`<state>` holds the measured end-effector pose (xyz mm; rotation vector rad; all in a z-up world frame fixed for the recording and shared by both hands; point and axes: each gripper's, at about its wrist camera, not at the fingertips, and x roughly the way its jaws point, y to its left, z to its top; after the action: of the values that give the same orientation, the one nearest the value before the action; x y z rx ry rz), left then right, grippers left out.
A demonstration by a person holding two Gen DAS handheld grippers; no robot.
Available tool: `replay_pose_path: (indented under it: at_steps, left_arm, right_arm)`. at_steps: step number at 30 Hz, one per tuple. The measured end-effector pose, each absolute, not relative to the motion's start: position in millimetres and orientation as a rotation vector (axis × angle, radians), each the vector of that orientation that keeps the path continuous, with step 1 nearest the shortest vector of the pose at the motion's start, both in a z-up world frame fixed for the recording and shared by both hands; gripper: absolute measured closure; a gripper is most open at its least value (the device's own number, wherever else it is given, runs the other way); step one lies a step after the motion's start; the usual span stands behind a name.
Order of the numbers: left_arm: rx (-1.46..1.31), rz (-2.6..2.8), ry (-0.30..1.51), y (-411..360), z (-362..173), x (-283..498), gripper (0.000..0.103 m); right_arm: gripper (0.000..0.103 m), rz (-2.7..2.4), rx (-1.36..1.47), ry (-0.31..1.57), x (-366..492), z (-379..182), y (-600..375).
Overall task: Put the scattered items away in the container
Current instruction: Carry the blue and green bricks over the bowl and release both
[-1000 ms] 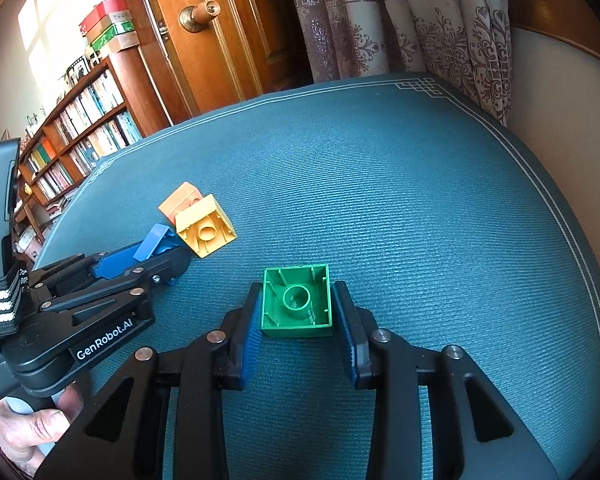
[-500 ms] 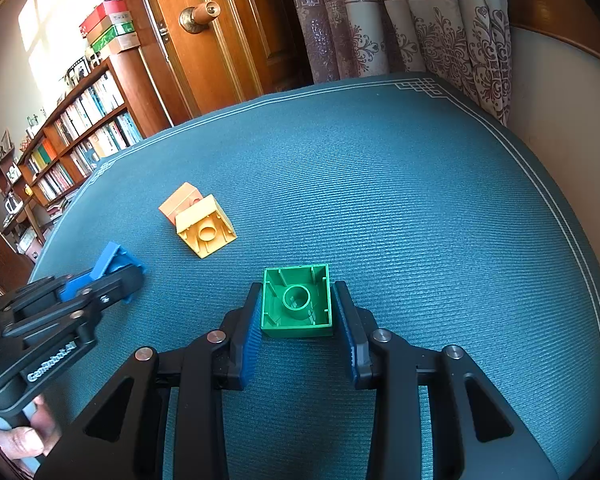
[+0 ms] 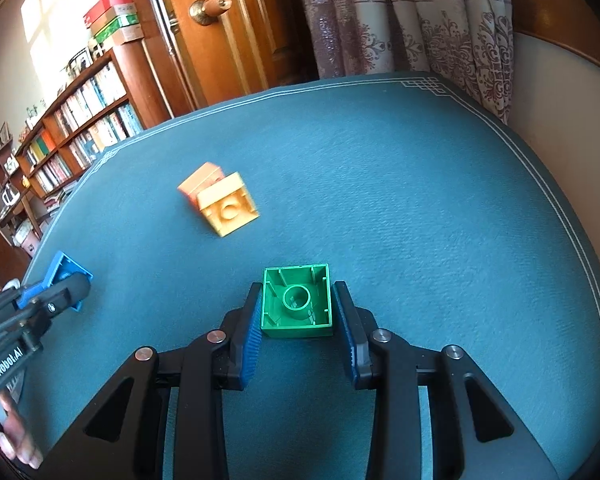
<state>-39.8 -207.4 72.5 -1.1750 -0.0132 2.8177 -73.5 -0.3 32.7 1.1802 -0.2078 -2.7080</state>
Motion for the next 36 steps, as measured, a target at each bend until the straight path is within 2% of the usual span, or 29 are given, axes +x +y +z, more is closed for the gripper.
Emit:
replay_pose_path:
  at_steps: [14, 22, 36]
  left_arm:
    - [-1.147, 2.936, -0.088, -257, 73, 2, 0.077]
    - [-1.119, 2.968, -0.136, -278, 77, 18, 0.077]
    - [-1.116, 3.052, -0.27, -340, 79, 51, 0.077]
  right_arm:
    - [0.067, -2.624, 1.212, -0.179, -29, 30, -41]
    - [0.067, -2.531, 1.237, -0.227, -22, 32, -67]
    - [0.067, -2.409, 1.144, -0.169, -8, 55, -141]
